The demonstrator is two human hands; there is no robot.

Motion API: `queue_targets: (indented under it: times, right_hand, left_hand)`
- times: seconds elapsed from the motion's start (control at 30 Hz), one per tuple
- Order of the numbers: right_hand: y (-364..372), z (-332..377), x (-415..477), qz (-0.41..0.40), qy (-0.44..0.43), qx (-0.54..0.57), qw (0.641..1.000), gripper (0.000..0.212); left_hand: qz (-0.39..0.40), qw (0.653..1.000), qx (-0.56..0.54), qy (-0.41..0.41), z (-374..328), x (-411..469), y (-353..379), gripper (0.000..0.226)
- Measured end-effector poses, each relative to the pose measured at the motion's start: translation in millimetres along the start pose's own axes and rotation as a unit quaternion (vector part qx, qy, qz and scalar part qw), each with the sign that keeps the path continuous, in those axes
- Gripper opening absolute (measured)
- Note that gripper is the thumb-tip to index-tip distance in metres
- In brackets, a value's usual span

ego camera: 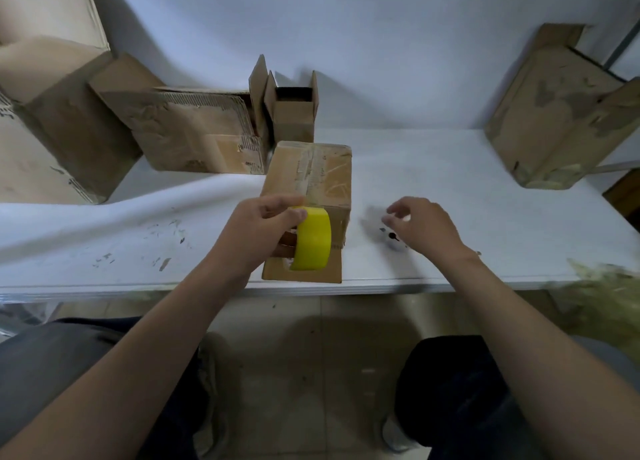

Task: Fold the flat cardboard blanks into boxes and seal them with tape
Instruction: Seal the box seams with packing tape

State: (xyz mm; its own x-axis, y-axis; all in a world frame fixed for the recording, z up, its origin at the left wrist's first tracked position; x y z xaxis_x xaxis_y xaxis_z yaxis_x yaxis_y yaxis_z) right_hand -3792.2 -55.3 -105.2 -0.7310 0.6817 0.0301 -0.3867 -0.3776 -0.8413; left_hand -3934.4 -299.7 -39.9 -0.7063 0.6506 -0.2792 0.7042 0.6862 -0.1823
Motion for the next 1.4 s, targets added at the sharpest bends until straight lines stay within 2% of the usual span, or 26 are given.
queue_targets:
  times: [0.1,0.17,0.2,0.27,0.3,0.4,0.5,0.63,0.8,1.0,1.2,1.27,1.4]
  right_hand:
    - [-14,46,-27,-0.068,-0.129,0.137,0.980,0.011]
    - [-15,72,-48,-0.035,-0.179,0.209,0.961,0.016]
    - [-12,82,-58,-0.002,-0.181,0.211,0.960,0.030]
    - [-5,91,-67,0.035,-0.179,0.161,0.970,0.054]
    - [-3,92,-68,0.027,-0.184,0.136,0.973,0.058]
    - [-6,91,-65,-0.005,-0.212,0.105,0.972,0.056]
    - [-10,89,-65,0.016,-0.256,0.103,0.961,0.055]
    - [-10,88,-65,0.042,-0.307,0.061,0.949,0.053]
    - [-13,81,-61,0.052,-0.332,0.049,0.940,0.052]
    - [-20,77,-55,-0.015,-0.384,0.028,0.923,0.055]
    - [-36,68,-49,-0.022,-0.407,0.032,0.913,0.039]
    - [-41,54,-44,-0.027,-0.396,-0.011,0.918,0.034]
    - [-61,21,-31,-0.070,-0.355,-0.061,0.930,0.040]
  left_hand:
    - [0.033,0.994,-0.091,-0.043,0,1,10,0.027]
    - [0.048,0.986,-0.146,-0.065,0,3,16,0.029]
    - [0.062,0.980,-0.174,-0.078,0,3,19,0.030]
    - [0.097,0.965,-0.223,-0.103,-1,4,22,0.033]
    - [0.104,0.961,-0.230,-0.111,-1,5,23,0.033]
    - [0.062,0.973,-0.200,-0.097,2,6,22,0.026]
    - [0.021,0.988,-0.142,-0.050,11,10,21,0.016]
    - [-0.010,0.998,-0.065,-0.024,14,12,19,0.017]
    - [-0.020,0.999,-0.033,0.013,14,12,16,0.015]
    - [-0.031,0.997,-0.060,0.021,7,15,7,0.012]
    - [-0.045,0.996,-0.073,0.023,3,10,6,0.011]
    - [-0.075,0.994,-0.085,0.003,2,12,-3,0.012]
    - [-0.162,0.983,-0.078,-0.020,8,24,-41,0.011]
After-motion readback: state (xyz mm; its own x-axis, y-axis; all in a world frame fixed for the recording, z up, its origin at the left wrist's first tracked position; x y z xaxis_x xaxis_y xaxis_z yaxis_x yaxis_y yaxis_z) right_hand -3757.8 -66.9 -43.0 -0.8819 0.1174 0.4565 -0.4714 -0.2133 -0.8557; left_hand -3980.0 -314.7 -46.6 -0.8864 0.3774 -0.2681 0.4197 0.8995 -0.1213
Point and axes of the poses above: each hand's wrist, its own x-axis towards the middle knuckle, its own y-axis out of the palm, z = x × y, the point moved 1 cm from there along x, towards the middle knuckle, and after that the axes turned 6 degrees about -y, right-handed, at the moved point
